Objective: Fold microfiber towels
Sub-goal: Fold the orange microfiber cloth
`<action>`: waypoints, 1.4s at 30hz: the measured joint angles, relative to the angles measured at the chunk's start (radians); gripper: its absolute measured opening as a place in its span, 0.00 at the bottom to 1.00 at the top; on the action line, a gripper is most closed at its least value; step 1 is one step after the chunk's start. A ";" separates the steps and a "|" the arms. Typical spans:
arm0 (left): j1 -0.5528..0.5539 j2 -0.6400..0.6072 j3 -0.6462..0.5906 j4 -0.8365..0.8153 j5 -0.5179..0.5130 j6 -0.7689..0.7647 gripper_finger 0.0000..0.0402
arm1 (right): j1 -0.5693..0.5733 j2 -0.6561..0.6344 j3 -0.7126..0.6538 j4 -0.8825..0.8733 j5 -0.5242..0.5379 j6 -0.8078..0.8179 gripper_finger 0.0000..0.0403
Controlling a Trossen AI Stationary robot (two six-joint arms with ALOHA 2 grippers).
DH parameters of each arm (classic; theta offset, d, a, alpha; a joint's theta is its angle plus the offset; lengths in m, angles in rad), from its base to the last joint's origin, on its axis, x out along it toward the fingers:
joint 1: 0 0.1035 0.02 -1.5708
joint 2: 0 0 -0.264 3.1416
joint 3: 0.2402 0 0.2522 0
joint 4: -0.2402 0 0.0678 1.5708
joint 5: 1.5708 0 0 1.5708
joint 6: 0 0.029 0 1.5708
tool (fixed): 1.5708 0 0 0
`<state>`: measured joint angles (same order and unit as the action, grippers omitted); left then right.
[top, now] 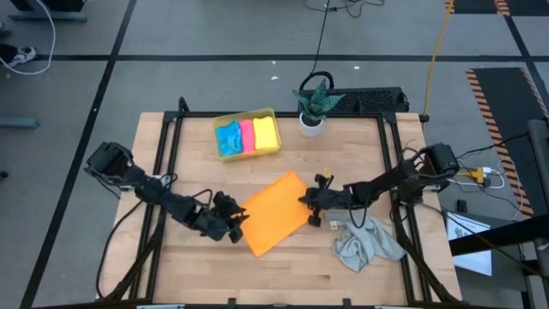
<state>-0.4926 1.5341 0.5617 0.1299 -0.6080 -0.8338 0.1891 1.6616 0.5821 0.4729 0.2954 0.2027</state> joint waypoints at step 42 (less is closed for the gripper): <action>0.160 0.086 0.035 0.161 0.019 0.269 0.30 | -0.076 0.014 -0.001 0.101 -0.188 0.048 0.00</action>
<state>-0.3327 1.6202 0.5970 0.2913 -0.5885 -0.5645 0.1131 1.6760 0.5816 0.5744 0.1069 0.2506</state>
